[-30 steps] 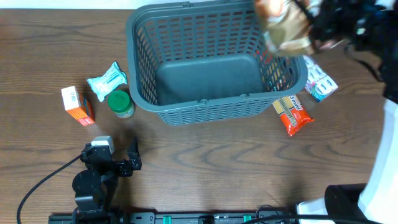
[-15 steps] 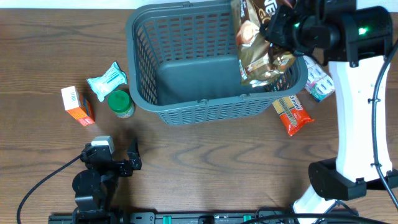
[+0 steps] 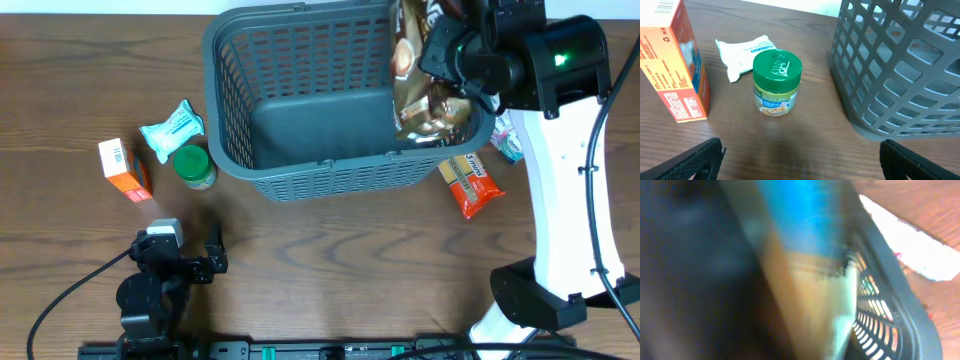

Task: Pack container
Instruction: 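Carry the coffee pouch over the basket and release it inside, then grasp the Kleenex tissue pack with the right gripper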

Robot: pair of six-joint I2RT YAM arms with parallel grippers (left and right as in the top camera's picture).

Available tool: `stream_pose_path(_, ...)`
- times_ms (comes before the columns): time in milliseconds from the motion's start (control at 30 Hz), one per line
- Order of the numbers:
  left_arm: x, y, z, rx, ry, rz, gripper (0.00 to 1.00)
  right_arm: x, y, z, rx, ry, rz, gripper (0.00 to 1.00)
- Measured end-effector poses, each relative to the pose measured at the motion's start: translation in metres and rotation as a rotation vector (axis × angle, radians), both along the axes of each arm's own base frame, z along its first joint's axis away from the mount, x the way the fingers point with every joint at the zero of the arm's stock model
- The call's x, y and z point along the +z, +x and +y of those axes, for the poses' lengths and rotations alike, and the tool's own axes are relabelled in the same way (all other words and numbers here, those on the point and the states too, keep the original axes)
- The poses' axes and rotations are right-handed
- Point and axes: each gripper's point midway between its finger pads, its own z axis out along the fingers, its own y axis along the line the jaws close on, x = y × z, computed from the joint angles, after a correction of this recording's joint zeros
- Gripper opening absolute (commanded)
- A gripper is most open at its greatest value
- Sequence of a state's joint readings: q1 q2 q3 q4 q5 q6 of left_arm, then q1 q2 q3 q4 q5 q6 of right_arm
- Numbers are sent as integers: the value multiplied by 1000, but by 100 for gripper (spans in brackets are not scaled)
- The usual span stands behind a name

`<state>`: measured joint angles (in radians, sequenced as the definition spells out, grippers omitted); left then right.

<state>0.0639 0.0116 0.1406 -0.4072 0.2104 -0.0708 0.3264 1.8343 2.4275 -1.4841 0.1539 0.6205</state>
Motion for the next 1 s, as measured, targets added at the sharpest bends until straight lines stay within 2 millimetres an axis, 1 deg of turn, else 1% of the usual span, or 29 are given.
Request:
stream_pose_path(33,0,0,0,0,0,0,98,4,1,-1,3,-3,-16,99)
stream_pose_path(200,0,0,0,0,0,0,99,26,1,-3,30,-18,-92,99)
stream_pose_path(300,0,0,0,0,0,0,98,50,-2,-10,29,-13,-164,99)
stream_pose_path(367,0,0,0,0,0,0,99,69,-5,-20,16,-10,-219,99)
stream_pose_path(433,0,0,0,0,0,0,99,88,-11,-34,-5,-12,-273,99)
stream_pose_path(467,0,0,0,0,0,0,98,99,-16,-48,-28,-20,-305,99)
stream_pose_path(500,0,0,0,0,0,0,98,104,-20,-56,-42,-26,-317,99)
stream_pose_path(567,0,0,0,0,0,0,99,110,-30,-84,-98,-50,-324,99)
stream_pose_path(667,0,0,0,0,0,0,98,107,-36,-124,-180,-99,-298,99)
stream_pose_path(767,0,0,0,0,0,0,98,92,-27,-164,-226,-155,-247,99)
stream_pose_path(867,0,0,0,0,0,0,99,68,-10,-198,-236,-194,-174,99)
stream_pose_path(933,0,0,0,0,0,0,99,45,6,-225,-225,-216,-119,99)
stream_pose_path(1000,0,0,0,0,0,0,99,21,20,-244,-182,-223,-64,99)
